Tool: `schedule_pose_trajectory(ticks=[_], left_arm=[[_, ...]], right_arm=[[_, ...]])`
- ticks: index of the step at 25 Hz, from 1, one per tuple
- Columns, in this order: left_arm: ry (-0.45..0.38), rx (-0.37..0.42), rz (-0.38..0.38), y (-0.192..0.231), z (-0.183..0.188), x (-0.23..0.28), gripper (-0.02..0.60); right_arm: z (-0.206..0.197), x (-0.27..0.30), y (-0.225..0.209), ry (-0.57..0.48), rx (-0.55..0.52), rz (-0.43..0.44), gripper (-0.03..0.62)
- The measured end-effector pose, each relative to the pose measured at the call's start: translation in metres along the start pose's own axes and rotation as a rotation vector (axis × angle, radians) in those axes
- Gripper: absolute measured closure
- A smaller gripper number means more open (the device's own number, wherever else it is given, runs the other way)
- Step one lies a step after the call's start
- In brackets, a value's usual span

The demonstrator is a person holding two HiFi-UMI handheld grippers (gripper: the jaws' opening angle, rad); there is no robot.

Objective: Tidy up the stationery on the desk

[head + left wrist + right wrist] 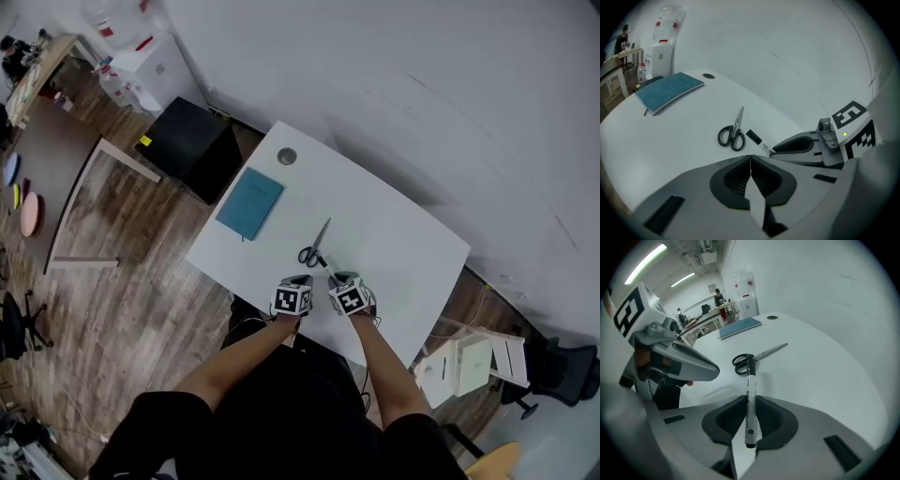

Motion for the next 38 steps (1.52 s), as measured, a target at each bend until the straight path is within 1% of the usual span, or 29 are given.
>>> schedule_pose_trajectory(ticks=[3, 7, 10, 14, 16, 18, 20, 24, 27, 29, 32, 35, 36, 38], left_arm=[[0.029, 0.064, -0.046, 0.021, 0.015, -0.012, 0.568], [0.055, 0.139, -0.091, 0.053, 0.04, -0.031, 0.568], [0.077, 0.165, -0.133, 0.077, 0.052, -0.037, 0.568], [0.107, 0.214, -0.164, 0.114, 0.07, -0.048, 0.568], [0.119, 0.236, -0.169, 0.135, 0.078, -0.049, 0.568], [0.129, 0.258, -0.148, 0.151, 0.085, -0.06, 0.568], [0.136, 0.264, -0.132, 0.165, 0.089, -0.066, 0.568], [0.128, 0.263, -0.104, 0.187, 0.103, -0.064, 0.568], [0.116, 0.252, -0.086, 0.197, 0.115, -0.057, 0.568], [0.116, 0.259, -0.082, 0.199, 0.122, -0.053, 0.568], [0.127, 0.267, -0.091, 0.199, 0.128, -0.05, 0.568], [0.138, 0.267, -0.104, 0.199, 0.134, -0.043, 0.568], [0.139, 0.264, -0.107, 0.2, 0.137, -0.04, 0.568], [0.139, 0.254, -0.106, 0.202, 0.14, -0.037, 0.568]], right_arm=[[0.015, 0.001, 0.021, -0.025, 0.142, -0.041, 0.511], [0.04, 0.013, 0.048, -0.06, 0.287, -0.082, 0.511], [0.056, 0.019, 0.064, -0.093, 0.398, -0.103, 0.512], [0.083, 0.039, 0.091, -0.154, 0.553, -0.098, 0.512], [0.099, 0.051, 0.101, -0.191, 0.624, -0.104, 0.511], [0.113, 0.058, 0.111, -0.225, 0.701, -0.115, 0.511], [0.126, 0.063, 0.116, -0.256, 0.771, -0.129, 0.511], [0.149, 0.078, 0.108, -0.301, 0.854, -0.156, 0.511], [0.162, 0.09, 0.094, -0.323, 0.912, -0.167, 0.511], [0.167, 0.098, 0.081, -0.336, 0.965, -0.177, 0.511], [0.171, 0.107, 0.067, -0.354, 1.075, -0.197, 0.511], [0.177, 0.117, 0.058, -0.381, 1.184, -0.181, 0.511], [0.18, 0.12, 0.055, -0.385, 1.192, -0.174, 0.511], [0.187, 0.126, 0.053, -0.376, 1.161, -0.168, 0.511]])
Point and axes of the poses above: the fingertips, and each gripper's own axes: x forward along the fingers, y to its left, z out of its top, the point moved 10 cm from there along -x, backward along the fingers, and after that the axes turned 1 degree about z, right-handed, at the moved point
